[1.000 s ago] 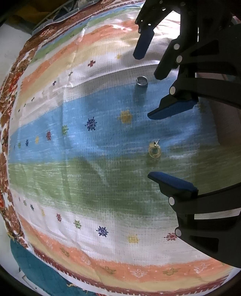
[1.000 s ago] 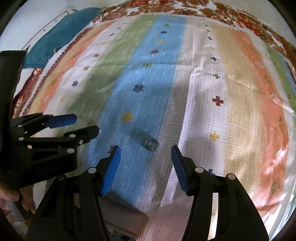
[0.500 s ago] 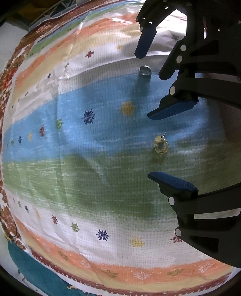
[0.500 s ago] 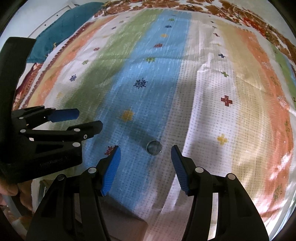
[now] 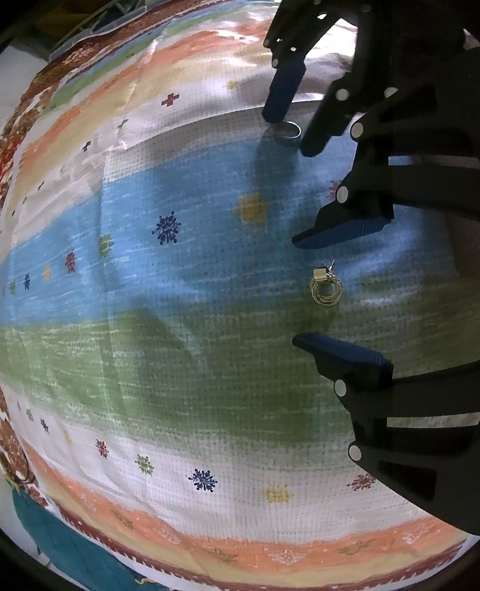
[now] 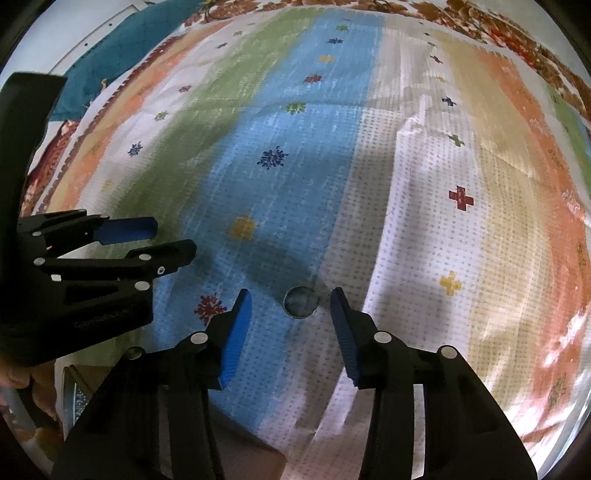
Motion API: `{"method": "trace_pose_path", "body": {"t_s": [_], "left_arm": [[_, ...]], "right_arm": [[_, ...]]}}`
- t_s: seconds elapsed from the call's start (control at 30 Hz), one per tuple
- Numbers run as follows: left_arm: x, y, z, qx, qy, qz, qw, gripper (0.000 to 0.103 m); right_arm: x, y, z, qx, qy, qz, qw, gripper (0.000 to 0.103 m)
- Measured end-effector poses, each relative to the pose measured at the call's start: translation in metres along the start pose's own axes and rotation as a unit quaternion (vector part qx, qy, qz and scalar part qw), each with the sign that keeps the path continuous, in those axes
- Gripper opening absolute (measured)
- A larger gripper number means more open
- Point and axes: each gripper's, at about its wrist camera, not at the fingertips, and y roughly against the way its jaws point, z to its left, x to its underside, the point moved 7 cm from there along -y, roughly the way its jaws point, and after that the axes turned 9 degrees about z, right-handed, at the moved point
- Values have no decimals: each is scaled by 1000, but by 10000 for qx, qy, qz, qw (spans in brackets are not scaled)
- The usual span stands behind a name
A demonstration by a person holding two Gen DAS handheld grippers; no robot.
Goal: Organize jewelry
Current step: 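Close left gripper on gold earring while right gripper grasps silver ring, then carry gold earring with left gripper while right gripper carries silver ring to tin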
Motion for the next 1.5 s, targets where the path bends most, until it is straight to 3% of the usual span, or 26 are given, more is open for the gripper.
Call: {"method": "trace_pose_path", "body": {"t_s": [0.1, 0.3, 0.53, 1.2, 1.5], "left_arm": [[3, -1, -6, -14, -56, 29, 10000, 36], [5, -4, -11, -118, -141, 33, 9998, 33], [6, -8, -9, -217, -98, 28, 9997, 16], [23, 19, 22, -53, 57, -265, 9996, 13], [31, 56, 9, 169, 73, -618, 9979, 13]], "right_arm": [[-1, -1, -2, 54, -16, 3, 10000, 36], [0, -2, -4, 78, -33, 81, 9999, 20], [1, -2, -5, 42, -41, 104, 9999, 20], [7, 25, -6, 157, -44, -186, 9997, 20], [17, 48, -1, 128, -113, -378, 9991, 20]]}}
